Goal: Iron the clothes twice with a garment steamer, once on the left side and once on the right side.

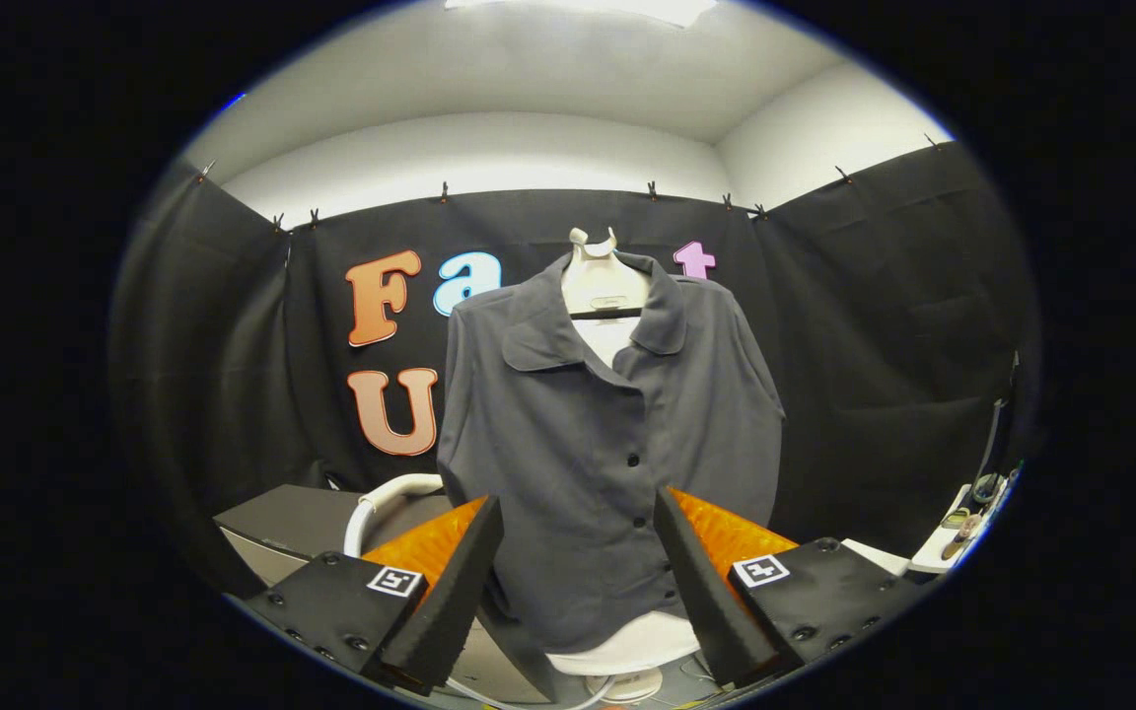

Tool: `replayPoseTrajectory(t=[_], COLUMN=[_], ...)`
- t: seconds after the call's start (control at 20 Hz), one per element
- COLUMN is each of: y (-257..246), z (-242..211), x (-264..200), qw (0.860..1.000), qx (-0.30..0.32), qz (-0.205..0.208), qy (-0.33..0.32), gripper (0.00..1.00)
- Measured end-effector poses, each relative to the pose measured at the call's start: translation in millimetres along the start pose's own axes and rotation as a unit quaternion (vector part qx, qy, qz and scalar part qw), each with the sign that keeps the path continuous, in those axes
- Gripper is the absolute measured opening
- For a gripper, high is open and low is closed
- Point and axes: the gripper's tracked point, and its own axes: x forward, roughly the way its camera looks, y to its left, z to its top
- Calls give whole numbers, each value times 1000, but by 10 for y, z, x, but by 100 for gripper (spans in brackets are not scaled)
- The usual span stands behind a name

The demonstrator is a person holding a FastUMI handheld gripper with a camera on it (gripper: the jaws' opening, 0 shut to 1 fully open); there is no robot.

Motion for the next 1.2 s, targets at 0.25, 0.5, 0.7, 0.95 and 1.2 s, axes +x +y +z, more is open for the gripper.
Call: replayPoseTrajectory(t=[0.25,0.5,0.7,0.95,1.2], y=[504,1107,1675,2398,3099], z=[238,500,532,617,434], x=[89,245,509,1016,1628], qw=[999,997,995,992,986], qx=[1,17,15,-4,-20], qz=[32,69,100,119,125], qy=[-8,-15,9,47,105], gripper=[98,98,98,98,99])
